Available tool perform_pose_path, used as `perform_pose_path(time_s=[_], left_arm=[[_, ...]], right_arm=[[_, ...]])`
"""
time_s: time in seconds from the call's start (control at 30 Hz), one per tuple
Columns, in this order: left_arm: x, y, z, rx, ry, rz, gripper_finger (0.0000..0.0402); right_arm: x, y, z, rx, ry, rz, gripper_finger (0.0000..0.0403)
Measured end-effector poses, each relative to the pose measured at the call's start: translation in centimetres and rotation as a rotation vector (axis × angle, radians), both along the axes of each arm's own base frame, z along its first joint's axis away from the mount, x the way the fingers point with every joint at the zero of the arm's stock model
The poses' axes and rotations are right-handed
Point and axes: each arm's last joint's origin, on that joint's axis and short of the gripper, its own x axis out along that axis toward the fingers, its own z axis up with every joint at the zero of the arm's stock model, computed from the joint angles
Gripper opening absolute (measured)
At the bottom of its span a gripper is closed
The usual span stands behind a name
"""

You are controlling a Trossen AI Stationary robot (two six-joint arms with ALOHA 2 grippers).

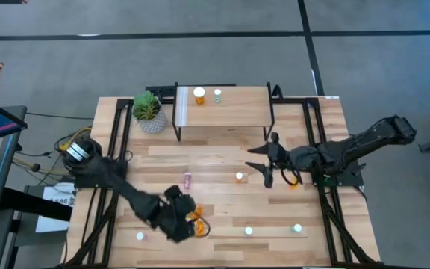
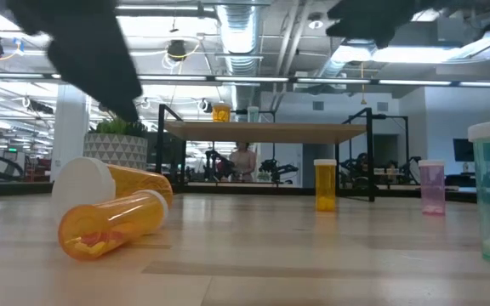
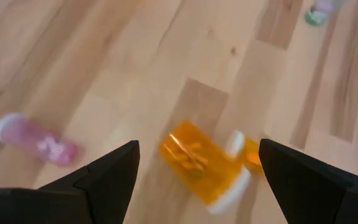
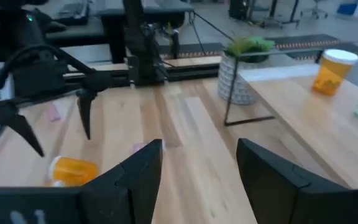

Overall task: Pick and place medicine bottles onto shelf by color
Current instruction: Put the big orange pill bottle on the shelf aligned with the other big orange pill bottle

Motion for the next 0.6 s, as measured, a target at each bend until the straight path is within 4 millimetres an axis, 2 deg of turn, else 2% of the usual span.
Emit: perform_pose_path(time_s=[0.1,0.23,0.4,0.5,0.6], left_arm=[[-0.9,-1.9,-0.1,0.077,-0.025,0.029,0.0316],[-2.1,-3.4,-1.0,0.162,-0.044,0.03,0.0316],[-2.8,-5.5,-3.6,0.375,0.054,-0.231,0.0316],[-3.0,-6.2,-4.5,0.423,0.07,-0.296,0.0316],[-2.9,-5.8,-4.8,0.387,0.067,-0.218,0.0316]], right_arm=[[-0.3,1.1,0.3,-0.008,-0.031,-0.001,0.023],[-0.6,1.9,0.6,-0.033,-0.059,-0.013,0.023],[-0.6,2.1,0.7,-0.032,-0.075,-0.015,0.023],[-0.6,1.9,0.8,-0.031,-0.077,-0.025,0.023],[-0.5,1.7,0.8,-0.031,-0.076,-0.031,0.023]])
